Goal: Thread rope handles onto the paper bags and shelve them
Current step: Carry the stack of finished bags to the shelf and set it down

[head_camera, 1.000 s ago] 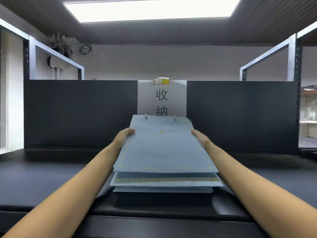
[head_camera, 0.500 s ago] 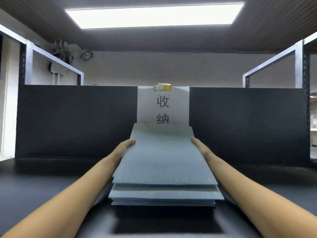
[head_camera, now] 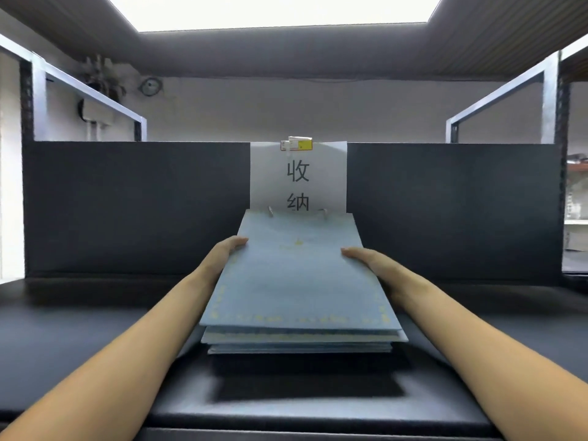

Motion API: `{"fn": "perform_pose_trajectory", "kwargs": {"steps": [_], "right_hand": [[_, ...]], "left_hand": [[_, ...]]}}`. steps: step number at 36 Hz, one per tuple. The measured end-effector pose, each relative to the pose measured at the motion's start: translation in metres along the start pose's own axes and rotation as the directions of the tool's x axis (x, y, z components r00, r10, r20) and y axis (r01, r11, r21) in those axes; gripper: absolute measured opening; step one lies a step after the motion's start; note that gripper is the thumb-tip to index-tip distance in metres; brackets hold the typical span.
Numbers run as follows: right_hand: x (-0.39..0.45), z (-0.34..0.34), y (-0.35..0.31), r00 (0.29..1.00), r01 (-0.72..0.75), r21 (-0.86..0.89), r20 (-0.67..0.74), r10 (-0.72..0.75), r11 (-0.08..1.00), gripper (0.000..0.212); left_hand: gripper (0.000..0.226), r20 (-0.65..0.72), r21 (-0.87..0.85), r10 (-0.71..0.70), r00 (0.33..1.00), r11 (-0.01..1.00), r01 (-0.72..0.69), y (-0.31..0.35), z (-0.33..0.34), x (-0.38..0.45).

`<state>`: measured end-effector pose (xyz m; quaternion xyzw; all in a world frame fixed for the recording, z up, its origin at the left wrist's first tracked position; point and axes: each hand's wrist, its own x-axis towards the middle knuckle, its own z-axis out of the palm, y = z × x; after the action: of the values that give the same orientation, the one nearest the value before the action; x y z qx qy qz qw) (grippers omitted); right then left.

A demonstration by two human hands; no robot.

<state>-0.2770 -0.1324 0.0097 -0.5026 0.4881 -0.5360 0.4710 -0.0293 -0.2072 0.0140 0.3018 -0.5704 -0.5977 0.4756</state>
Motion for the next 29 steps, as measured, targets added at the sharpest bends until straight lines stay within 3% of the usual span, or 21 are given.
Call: {"fn": "perform_pose_trajectory", "kwargs": {"steps": [4, 7, 12, 15, 18, 22, 25, 29], "right_hand": [[0.003, 0.002, -0.002, 0.991, 0.056, -0.011, -0.125, -0.057, 0.998, 0.035], [0.007, 0.005, -0.005, 0.967, 0.125, -0.097, -0.212, -0.143, 0.987, 0.043], [0.010, 0.009, -0.011, 0.825, 0.226, -0.366, -0.421, -0.377, 0.903, 0.041], [0.008, 0.013, -0.022, 0.831, 0.224, -0.509, -0.345, -0.435, 0.831, 0.018], [0.008, 0.016, -0.036, 0.877, 0.125, -0.574, -0.318, -0.361, 0.809, 0.036], [-0.002, 0.011, -0.029, 0.971, 0.025, -0.549, -0.187, -0.152, 0.836, 0.094], [-0.009, 0.009, -0.012, 0.973, 0.104, -0.435, -0.141, -0.182, 0.894, 0.099], [-0.023, 0.011, -0.017, 0.947, 0.196, -0.415, -0.154, -0.282, 0.888, 0.096]], "left_hand": [[0.031, 0.142, 0.089, -0.068, 0.987, 0.994, 0.056, 0.000, -0.007, -0.018], [0.029, 0.164, 0.187, -0.082, 0.983, 0.981, 0.051, -0.003, -0.019, -0.020], [0.034, 0.105, 0.163, 0.057, 0.993, 0.984, -0.074, 0.002, -0.006, -0.022], [0.042, 0.052, 0.193, 0.142, 0.989, 0.970, -0.149, 0.012, -0.002, -0.010], [0.042, 0.019, 0.230, 0.141, 0.990, 0.963, -0.141, 0.015, 0.000, -0.002], [0.046, -0.027, 0.420, 0.108, 0.994, 0.904, -0.086, 0.003, -0.002, -0.003], [0.057, -0.118, 0.464, 0.117, 0.986, 0.885, -0.050, 0.004, -0.002, -0.006], [0.057, -0.190, 0.445, 0.252, 0.949, 0.883, -0.146, 0.011, 0.003, -0.010]]}}
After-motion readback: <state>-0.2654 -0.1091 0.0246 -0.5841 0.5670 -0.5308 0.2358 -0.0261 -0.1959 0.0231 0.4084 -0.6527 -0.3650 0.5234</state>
